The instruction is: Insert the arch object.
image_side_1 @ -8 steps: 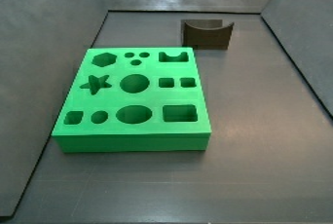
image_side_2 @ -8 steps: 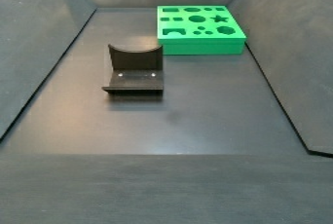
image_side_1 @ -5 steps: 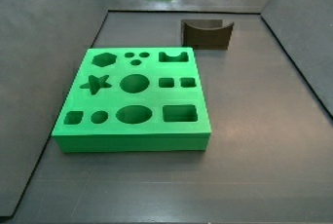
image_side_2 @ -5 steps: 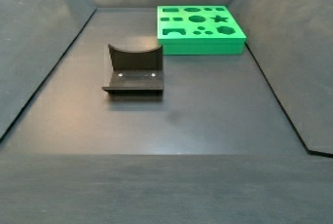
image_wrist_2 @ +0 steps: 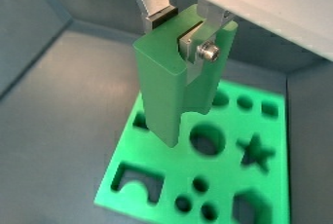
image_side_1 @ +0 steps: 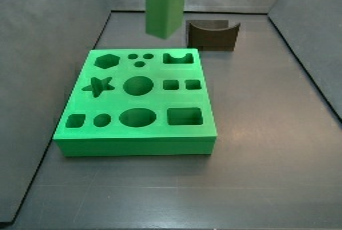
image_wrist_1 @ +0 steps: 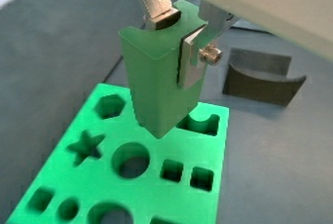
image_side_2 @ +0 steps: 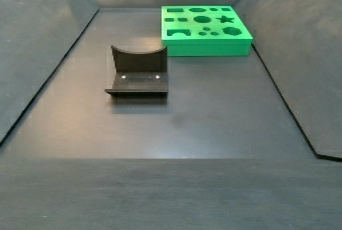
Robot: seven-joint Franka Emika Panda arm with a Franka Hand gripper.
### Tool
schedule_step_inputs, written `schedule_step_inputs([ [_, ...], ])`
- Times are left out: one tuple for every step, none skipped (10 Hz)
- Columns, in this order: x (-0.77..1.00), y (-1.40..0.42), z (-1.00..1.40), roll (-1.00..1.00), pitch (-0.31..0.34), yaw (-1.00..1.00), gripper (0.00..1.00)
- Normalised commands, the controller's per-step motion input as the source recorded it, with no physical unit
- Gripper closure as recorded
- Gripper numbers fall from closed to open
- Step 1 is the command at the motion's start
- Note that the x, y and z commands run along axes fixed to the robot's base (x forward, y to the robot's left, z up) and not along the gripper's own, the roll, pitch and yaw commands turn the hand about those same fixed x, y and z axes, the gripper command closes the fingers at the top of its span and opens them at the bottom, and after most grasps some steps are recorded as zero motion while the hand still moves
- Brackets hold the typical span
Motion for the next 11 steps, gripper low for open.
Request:
schedule_step_inputs([
  [0.07, 0.53, -0.65, 0.04, 0.046, -0.50, 1.00],
  [0.14, 0.41, -0.62, 0.00, 0.026, -0.64, 1.00],
  [0.13, 0.14, -0.48, 0.00, 0.000, -0.88, 1.00],
  [0.17, 0.04, -0.40, -0.07, 0.000, -0.92, 1.00],
  [0.22, 0.00, -0.27, -0.23, -0.076, -0.82, 1.00],
  [0.23, 0.00, -0.17, -0.33, -0.149, -0.73, 1.00],
  [0.17, 0.02, 0.00, -0.46, -0.254, -0.60, 1.00],
  [0.14, 0.03, 0.00, -0.43, -0.236, -0.59, 1.00],
  [0.04, 0.07, -0.03, -0.35, -0.163, -0.59, 1.00],
  [0.00, 0.13, -0.09, -0.09, -0.033, -0.74, 1.00],
  [0.00, 0.09, -0.07, 0.00, -0.009, -0.89, 1.00],
])
